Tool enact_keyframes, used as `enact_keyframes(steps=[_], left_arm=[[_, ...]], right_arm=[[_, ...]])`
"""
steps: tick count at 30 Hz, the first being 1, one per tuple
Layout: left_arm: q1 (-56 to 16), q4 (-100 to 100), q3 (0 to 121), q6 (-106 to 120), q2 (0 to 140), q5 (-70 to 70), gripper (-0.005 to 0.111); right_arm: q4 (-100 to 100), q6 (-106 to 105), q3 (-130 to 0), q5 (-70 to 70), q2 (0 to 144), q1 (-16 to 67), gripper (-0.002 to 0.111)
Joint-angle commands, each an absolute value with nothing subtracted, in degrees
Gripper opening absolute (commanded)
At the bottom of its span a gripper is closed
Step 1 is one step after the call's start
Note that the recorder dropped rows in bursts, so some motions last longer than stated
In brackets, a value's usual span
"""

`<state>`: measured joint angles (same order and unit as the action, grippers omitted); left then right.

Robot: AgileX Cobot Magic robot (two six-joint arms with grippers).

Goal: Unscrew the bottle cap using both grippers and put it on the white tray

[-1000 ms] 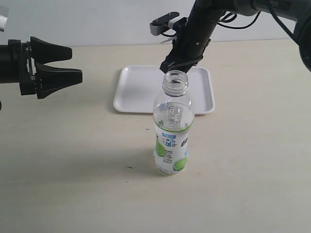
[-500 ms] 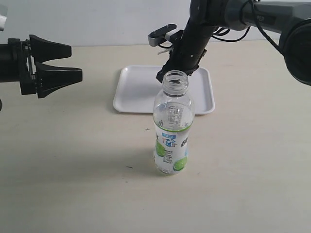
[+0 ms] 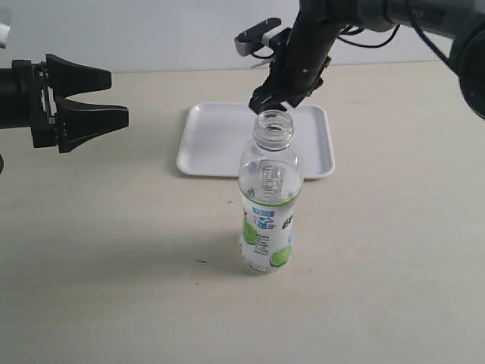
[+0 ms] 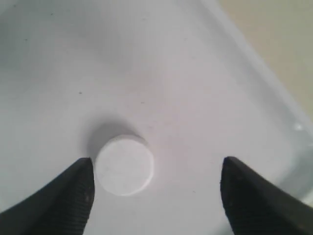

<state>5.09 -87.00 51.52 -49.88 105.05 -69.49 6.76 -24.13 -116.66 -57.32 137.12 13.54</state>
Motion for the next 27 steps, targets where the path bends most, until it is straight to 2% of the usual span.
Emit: enact_keyframes(steps=[1,2,3,4,8,15,21,24,26,27], left_arm=[[5.3,-86.0,51.3,-50.3,104.3,-70.0,0.105],[5.3,-86.1,51.3,-50.7,104.3,-70.0,0.105],[5.3,-86.3,51.3,-50.8,104.3,-70.0,0.105],[5.3,-86.4,51.3,-50.9,104.4,-70.0,0.105],[5.3,-86.6,51.3,-51.8,104.5,-70.0,0.105],[5.2,-81.7,51.3,-48.6,104.6,-70.0,0.105],[5.1,-78.7,51.3,-50.5,104.6,-70.0,0.104],[5.1,-76.5,51.3,-52.5,104.6,-70.0,0.090],[5.0,-77.0,51.3,-56.3,104.1,-70.0,0.069],[5.0,-77.1,51.3,-57.6,103.8,-70.0,0.054]], right_arm=[[-2.0,-18.5,-117.1,-59.1,129.0,13.2,0.041],[-3.6,-15.6,-117.1,-59.7,126.1,13.0,0.021],[-3.5,-13.9,-117.1,-59.6,125.0,12.8,0.013],[-2.9,-10.7,-117.1,-59.6,122.1,11.9,0.000],[0.0,-9.9,-112.8,-60.6,113.1,8.1,0.000],[0.0,-10.4,-96.9,-59.5,92.2,0.8,0.000],[0.0,-10.4,-84.7,-55.6,77.6,-0.3,0.000],[0.6,-9.9,-77.6,-51.3,71.2,-0.3,0.000],[0.6,-8.7,-72.1,-46.5,66.4,-0.3,0.000],[0.6,-8.6,-69.2,-44.3,63.8,-0.3,0.000]])
